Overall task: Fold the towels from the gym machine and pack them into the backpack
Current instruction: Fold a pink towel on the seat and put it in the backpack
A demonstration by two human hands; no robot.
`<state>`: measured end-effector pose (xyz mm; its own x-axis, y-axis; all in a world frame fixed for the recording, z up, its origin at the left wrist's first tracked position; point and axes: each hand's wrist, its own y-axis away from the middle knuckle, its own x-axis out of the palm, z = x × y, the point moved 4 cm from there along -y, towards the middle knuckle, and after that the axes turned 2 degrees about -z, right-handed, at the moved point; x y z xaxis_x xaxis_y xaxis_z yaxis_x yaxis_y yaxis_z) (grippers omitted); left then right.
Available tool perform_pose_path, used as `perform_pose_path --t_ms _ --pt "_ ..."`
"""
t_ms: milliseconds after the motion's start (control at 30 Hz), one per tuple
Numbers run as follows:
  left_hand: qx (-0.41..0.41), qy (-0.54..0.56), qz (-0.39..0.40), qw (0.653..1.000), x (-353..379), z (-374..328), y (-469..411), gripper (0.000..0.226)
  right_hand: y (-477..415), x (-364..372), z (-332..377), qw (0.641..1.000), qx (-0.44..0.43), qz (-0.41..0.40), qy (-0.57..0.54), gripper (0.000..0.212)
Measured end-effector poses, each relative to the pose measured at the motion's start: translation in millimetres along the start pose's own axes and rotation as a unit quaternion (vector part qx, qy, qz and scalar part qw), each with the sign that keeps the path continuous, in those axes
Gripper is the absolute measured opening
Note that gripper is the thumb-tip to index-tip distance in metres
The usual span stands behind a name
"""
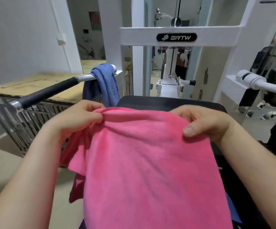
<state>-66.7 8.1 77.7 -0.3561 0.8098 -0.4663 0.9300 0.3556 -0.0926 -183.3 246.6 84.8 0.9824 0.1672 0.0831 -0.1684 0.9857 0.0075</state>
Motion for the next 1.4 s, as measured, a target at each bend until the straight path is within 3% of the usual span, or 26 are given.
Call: perform_pose_path --t_ms 67,133,200,300,400,467,533,700,800,933,1067,1133,1200,1300,1400 --pt "-0.011 -0.129 -0.143 0.981 -12 29 -12 0.017 7 -15 -14 0.994 0.074 -0.049 0.060 0.039" --pt "-0.033 -0.222 -0.258 0.940 -22 56 -16 0.022 20 -29 -27 0.984 0.128 -0.075 0.097 0.036" --pt "-0.048 -0.240 -0.317 0.916 -25 75 -21 0.028 34 -43 -34 0.975 0.154 -0.128 0.099 0.039" --pt "-0.049 -0.239 -0.381 0.892 -26 80 -37 0.032 47 -74 -39 0.937 0.154 -0.294 0.106 0.048" --pt "-0.048 -0.199 -0.432 0.878 -30 69 -63 0.035 55 -108 -36 0.864 0.134 -0.455 0.167 0.037" --pt "-0.054 -0.171 -0.452 0.874 -32 62 -82 0.036 61 -126 -33 0.816 0.134 -0.523 0.206 0.015" --pt "-0.054 -0.166 -0.451 0.875 -29 57 -102 0.037 70 -146 -27 0.749 0.137 -0.578 0.292 0.010" --pt "-0.090 -0.245 -0.417 0.871 -4 62 -144 0.033 80 -191 -19 0.546 0.181 -0.592 0.565 0.022" --pt "-0.115 -0.327 -0.386 0.855 6 66 -161 0.032 82 -217 -27 0.495 0.216 -0.570 0.619 0.024" --pt "-0.169 -0.310 -0.348 0.869 15 67 -187 0.030 80 -247 -28 0.485 0.212 -0.569 0.630 0.023" --pt "-0.186 -0.241 -0.374 0.876 17 70 -210 0.025 76 -281 -22 0.543 0.248 -0.515 0.615 0.023" --pt "-0.188 -0.223 -0.397 0.870 16 69 -220 0.027 78 -295 -20 0.578 0.269 -0.490 0.595 0.032" --pt "-0.190 -0.223 -0.391 0.872 22 67 -230 0.033 82 -305 -21 0.591 0.266 -0.497 0.578 0.039" --pt "-0.158 -0.245 -0.305 0.907 52 54 -239 0.058 86 -313 -27 0.602 0.250 -0.513 0.558 0.040" --pt "-0.045 -0.297 -0.123 0.946 114 22 -230 0.064 89 -318 -26 0.674 0.223 -0.510 0.486 0.045"
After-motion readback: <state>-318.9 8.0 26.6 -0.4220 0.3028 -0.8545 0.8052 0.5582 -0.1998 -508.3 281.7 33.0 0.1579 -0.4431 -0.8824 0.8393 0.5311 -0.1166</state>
